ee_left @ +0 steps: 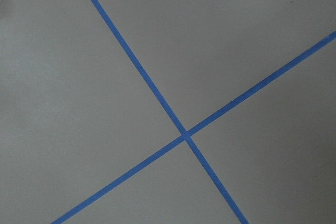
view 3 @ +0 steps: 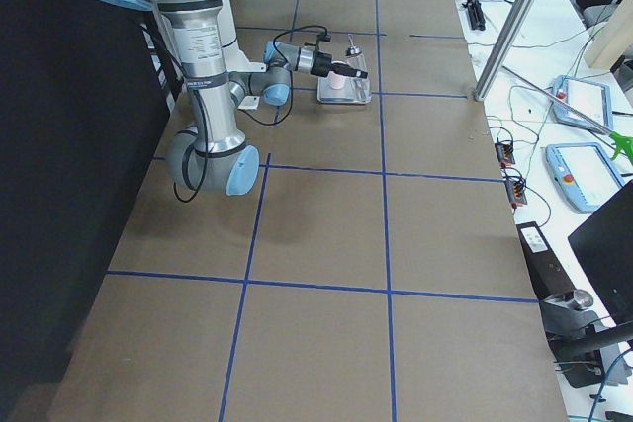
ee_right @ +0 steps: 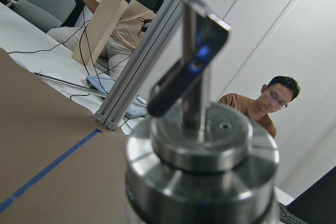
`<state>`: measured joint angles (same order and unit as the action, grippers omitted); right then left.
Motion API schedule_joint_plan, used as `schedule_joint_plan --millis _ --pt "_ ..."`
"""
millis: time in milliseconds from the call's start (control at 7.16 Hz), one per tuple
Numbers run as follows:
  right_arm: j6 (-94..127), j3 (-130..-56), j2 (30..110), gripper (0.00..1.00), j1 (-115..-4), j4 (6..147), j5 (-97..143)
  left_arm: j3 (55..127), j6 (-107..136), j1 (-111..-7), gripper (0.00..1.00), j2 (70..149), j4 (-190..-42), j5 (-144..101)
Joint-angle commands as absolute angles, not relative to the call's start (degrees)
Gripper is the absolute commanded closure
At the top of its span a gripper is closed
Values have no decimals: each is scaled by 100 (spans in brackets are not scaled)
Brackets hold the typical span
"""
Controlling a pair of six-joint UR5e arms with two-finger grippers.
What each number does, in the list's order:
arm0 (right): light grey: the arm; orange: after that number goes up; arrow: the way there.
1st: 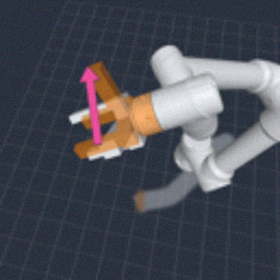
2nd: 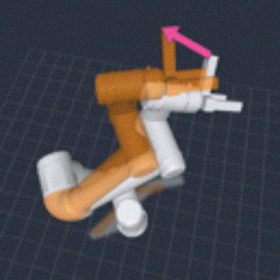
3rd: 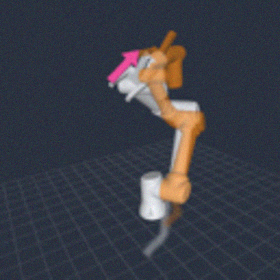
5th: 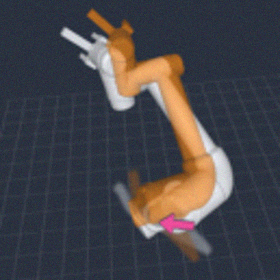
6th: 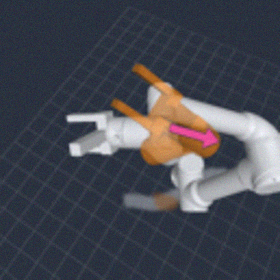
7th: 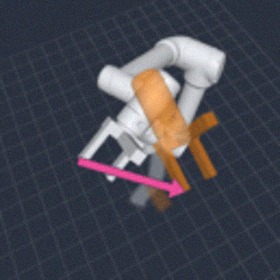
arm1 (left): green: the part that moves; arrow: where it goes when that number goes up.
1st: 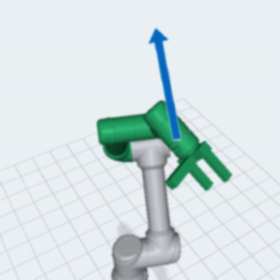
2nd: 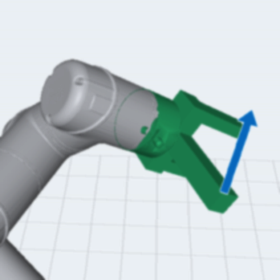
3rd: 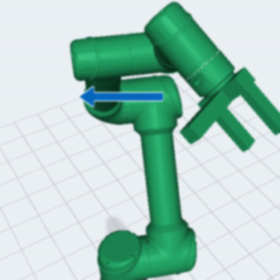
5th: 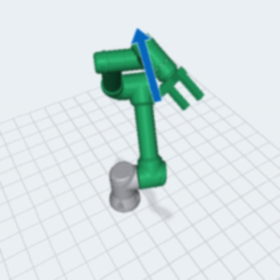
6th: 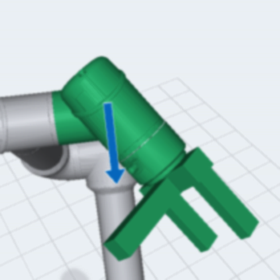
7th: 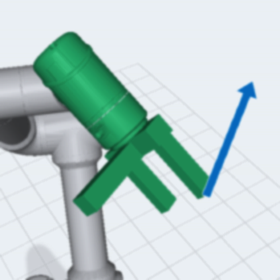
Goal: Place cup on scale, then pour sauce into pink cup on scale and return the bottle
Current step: 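Turn the bottle upright and carry it back with the right gripper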
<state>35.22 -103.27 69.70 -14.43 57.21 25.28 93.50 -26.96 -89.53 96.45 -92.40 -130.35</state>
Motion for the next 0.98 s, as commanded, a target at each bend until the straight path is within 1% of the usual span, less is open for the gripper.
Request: schedule_joint_plan --millis 0,140,419,698,838 --pt "4715 -10817 7773 100 -1878 5713 3616 9474 -2689 -8982 0 9642 -9237 -13034" --pt "5155 -10959 8004 100 -2124 5713 4030 9536 -2681 -8991 0 9615 -9229 -13034" --pt "6209 -11161 8296 100 -2276 5704 4603 9562 -2681 -8991 0 9598 -9229 -13043" --pt "7553 -11118 8541 100 -2477 5739 5278 9562 -2672 -8991 0 9606 -9237 -13043" --pt "7619 -11075 8752 100 -2487 5739 5282 9562 -2672 -8991 0 9598 -9237 -13043"
